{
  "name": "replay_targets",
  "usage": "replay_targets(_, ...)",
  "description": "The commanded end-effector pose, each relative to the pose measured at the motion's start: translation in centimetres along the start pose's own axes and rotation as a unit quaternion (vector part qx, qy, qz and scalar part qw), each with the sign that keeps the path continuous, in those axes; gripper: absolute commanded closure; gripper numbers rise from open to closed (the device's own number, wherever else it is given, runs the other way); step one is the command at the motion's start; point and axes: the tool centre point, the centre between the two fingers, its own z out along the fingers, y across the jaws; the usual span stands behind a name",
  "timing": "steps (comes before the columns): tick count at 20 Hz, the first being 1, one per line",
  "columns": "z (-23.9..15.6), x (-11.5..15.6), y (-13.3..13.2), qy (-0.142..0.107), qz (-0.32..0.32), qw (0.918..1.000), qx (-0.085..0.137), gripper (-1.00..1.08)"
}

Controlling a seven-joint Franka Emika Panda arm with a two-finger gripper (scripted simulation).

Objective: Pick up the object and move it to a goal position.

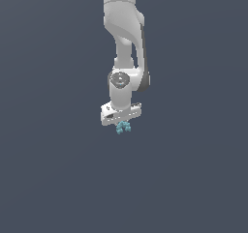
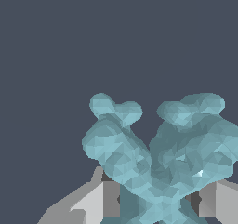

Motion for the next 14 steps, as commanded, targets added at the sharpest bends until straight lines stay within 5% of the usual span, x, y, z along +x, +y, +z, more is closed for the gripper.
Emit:
replay_targets(1,0.0,0.4,1.6,0.0,0.0,1.0,0.0,1.08)
replay_targets(14,-0.2,3.6,12.2,0.0,0.0,1.0,0.0,1.08)
